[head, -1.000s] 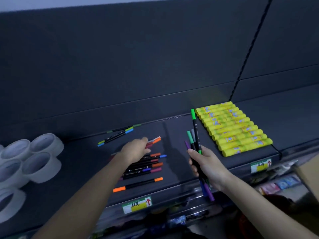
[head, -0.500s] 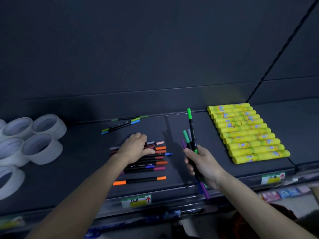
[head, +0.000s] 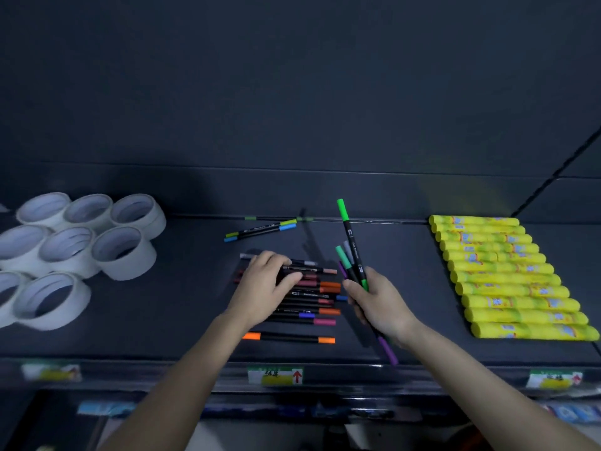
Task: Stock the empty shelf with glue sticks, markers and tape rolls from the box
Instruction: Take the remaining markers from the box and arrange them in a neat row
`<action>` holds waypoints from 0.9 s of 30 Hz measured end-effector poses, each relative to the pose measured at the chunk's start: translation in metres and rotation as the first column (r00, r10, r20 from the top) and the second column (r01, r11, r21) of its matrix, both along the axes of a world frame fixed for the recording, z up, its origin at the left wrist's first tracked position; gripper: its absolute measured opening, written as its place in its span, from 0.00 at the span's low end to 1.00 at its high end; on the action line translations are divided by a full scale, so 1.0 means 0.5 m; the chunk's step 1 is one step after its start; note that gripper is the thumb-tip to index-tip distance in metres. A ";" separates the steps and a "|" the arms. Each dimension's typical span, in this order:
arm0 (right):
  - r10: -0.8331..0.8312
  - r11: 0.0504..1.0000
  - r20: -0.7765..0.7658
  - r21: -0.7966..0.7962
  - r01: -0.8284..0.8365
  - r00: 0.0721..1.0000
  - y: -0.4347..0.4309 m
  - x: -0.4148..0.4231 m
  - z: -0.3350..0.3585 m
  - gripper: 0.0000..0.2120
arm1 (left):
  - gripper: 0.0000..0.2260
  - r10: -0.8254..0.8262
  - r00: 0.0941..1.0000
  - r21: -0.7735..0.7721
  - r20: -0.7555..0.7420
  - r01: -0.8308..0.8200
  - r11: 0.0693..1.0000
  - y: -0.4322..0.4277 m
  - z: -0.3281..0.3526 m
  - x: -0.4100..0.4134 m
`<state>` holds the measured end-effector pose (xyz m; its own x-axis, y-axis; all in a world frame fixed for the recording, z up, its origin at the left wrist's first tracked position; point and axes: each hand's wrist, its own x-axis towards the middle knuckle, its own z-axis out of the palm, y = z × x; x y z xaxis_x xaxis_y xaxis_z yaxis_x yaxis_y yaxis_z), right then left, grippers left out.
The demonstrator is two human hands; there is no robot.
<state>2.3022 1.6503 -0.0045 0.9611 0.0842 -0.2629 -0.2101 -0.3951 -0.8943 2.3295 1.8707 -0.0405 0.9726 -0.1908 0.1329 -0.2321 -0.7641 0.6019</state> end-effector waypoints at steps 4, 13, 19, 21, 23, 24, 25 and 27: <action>0.193 0.938 0.111 -0.311 -0.151 0.975 0.029 0.024 -0.015 0.03 | 0.10 0.107 0.994 -0.165 -0.001 -0.106 0.981 0.022 0.008 -0.049; 0.617 0.506 0.013 -0.773 -0.384 0.787 0.120 0.079 -0.031 0.09 | 0.05 0.383 0.919 -0.232 -0.095 -0.395 0.889 0.088 -0.004 -0.111; 0.676 0.410 -0.038 -0.810 -0.419 0.736 0.149 0.105 -0.050 0.10 | 0.05 0.442 0.893 -0.225 -0.081 -0.449 0.865 0.102 -0.022 -0.128; 0.682 0.404 -0.049 -0.806 -0.432 0.730 0.153 0.112 -0.047 0.12 | 0.05 0.441 0.894 -0.222 -0.078 -0.447 0.867 0.106 -0.025 -0.131; 0.684 0.405 -0.070 -0.791 -0.458 0.726 0.155 0.121 -0.042 0.15 | 0.05 0.446 0.891 -0.225 -0.081 -0.453 0.863 0.109 -0.025 -0.131; 0.685 0.409 -0.076 -0.783 -0.469 0.725 0.156 0.127 -0.041 0.17 | 0.05 0.448 0.890 -0.228 -0.086 -0.456 0.861 0.110 -0.025 -0.129; 0.685 0.414 -0.079 -0.776 -0.476 0.724 0.156 0.133 -0.039 0.19 | 0.05 0.449 0.889 -0.229 -0.092 -0.458 0.859 0.111 -0.025 -0.127; 0.684 0.419 -0.078 -0.772 -0.478 0.725 0.157 0.144 -0.035 0.22 | 0.05 0.449 0.887 -0.230 -0.106 -0.461 0.857 0.112 -0.025 -0.122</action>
<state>2.3745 1.7287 -0.0221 0.7869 0.5357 -0.3063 0.4796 -0.8432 -0.2427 2.2683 1.9268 -0.0532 0.9493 0.3065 0.0694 0.1388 -0.6072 0.7823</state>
